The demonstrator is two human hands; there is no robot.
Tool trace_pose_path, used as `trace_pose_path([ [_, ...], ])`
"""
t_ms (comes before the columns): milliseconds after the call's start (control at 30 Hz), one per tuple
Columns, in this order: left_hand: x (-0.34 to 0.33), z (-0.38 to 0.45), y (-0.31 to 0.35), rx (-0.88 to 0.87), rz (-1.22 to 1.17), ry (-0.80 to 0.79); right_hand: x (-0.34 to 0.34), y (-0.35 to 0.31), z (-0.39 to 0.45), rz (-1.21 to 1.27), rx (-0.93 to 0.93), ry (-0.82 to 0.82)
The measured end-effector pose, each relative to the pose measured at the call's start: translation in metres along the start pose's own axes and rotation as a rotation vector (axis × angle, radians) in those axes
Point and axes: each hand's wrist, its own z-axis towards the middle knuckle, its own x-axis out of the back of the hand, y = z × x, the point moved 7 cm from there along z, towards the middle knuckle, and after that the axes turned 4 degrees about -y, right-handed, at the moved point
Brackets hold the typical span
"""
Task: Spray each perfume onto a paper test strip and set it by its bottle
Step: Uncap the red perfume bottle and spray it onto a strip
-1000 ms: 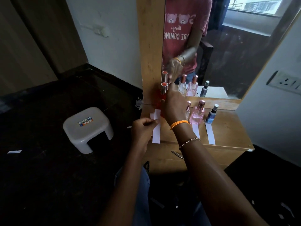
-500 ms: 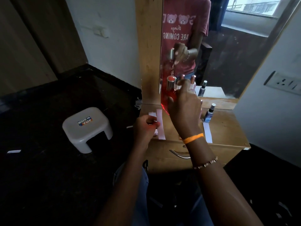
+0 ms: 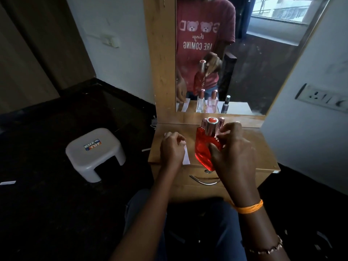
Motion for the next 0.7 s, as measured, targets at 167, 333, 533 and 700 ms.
trace_pose_path([
  [167, 0.012, -0.036, 0.039, 0.024, -0.721, -0.448, -0.012, 0.015, 0.003, 0.168, -0.055, -0.158],
  [333, 0.02, -0.052, 0.053, -0.094, -0.693, -0.484, -0.016, 0.019, 0.005, 0.358, -0.072, -0.29],
  [533, 0.013, -0.061, 0.052, -0.139, -0.463, -0.326, -0.026, 0.013, 0.015, 0.973, -0.326, -0.184],
  [700, 0.008, -0.07, 0.056, -0.188, -0.534, -0.401, -0.042, 0.026, 0.02, 1.28, -0.557, -0.076],
])
